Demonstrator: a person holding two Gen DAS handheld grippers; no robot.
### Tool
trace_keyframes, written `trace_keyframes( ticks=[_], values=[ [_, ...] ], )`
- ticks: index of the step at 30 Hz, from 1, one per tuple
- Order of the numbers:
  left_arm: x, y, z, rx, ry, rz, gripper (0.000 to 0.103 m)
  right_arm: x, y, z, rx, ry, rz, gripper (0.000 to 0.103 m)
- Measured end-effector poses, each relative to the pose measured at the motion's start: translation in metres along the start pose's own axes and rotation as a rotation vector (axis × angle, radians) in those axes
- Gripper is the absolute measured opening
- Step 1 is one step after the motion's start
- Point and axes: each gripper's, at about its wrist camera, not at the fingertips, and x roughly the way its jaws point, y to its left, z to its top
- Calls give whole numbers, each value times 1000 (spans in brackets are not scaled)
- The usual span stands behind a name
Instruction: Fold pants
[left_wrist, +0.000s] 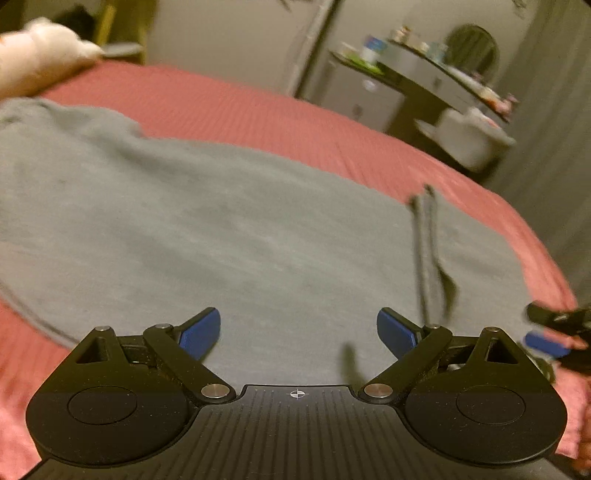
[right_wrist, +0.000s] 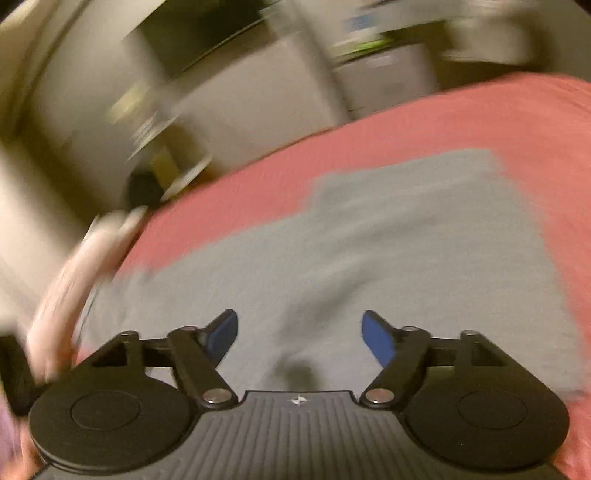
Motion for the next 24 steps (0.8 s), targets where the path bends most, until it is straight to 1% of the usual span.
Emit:
trace_keyframes(
  ticks=[1, 2, 3, 4, 5, 6, 8, 10, 11, 13, 14, 15, 16, 17, 18, 19, 20, 21, 22, 23, 24],
  values=[
    [4, -5, 2, 9, 19, -19, 91, 1, -18, -1, 55, 18, -91, 75],
    [9, -12, 4, 23, 39, -35, 90, 1, -33, -3, 97, 31, -151, 54],
    [12, -19, 6, 32, 51, -50, 90, -3, -50, -6, 190, 20, -149, 41],
    [14, -24, 9, 38, 59, -69, 89, -11, -64, -9, 286, -25, -112, 31],
    [16, -32, 12, 46, 64, -97, 89, -18, -71, -12, 330, -62, -113, 30],
    [19, -39, 15, 54, 65, -116, 89, -26, -71, -15, 344, -113, -145, 30],
    [29, -58, 24, 73, 78, -143, 89, -32, -67, -20, 337, -161, -175, 30],
    [46, -72, 30, 73, 112, -168, 89, -31, -69, -20, 338, -155, -174, 32],
    [59, -80, 35, 63, 146, -191, 88, -28, -70, -20, 340, -139, -162, 33],
    [84, -90, 39, 26, 235, -220, 82, -21, -73, -17, 357, -121, -147, 33],
    [99, -95, 40, 5, 294, -236, 76, -20, -74, -16, 365, -121, -135, 34],
    [111, -98, 39, -11, 337, -252, 75, -21, -77, -17, 377, -125, -115, 35],
    [119, -102, 37, -23, 357, -266, 76, -20, -81, -17, 395, -132, -95, 37],
    [123, -106, 37, -27, 355, -273, 77, -22, -85, -20, 416, -138, -76, 38],
    [126, -109, 36, -24, 349, -273, 76, -23, -90, -22, 443, -145, -53, 38],
    [127, -112, 36, -19, 345, -267, 73, -22, -94, -23, 463, -148, -38, 38],
    [126, -115, 37, -9, 338, -255, 54, -20, -95, -22, 475, -151, -28, 39],
    [125, -117, 37, 9, 336, -241, 25, -20, -96, -23, 481, -154, -15, 40],
    [124, -117, 37, 12, 342, -234, 18, -21, -96, -23, 480, -157, -4, 44],
    [123, -113, 38, -22, 350, -249, 18, -21, -95, -24, 475, -161, 10, 51],
    [119, -110, 38, -60, 345, -258, 17, -21, -93, -23, 467, -160, 25, 55]
  ],
)
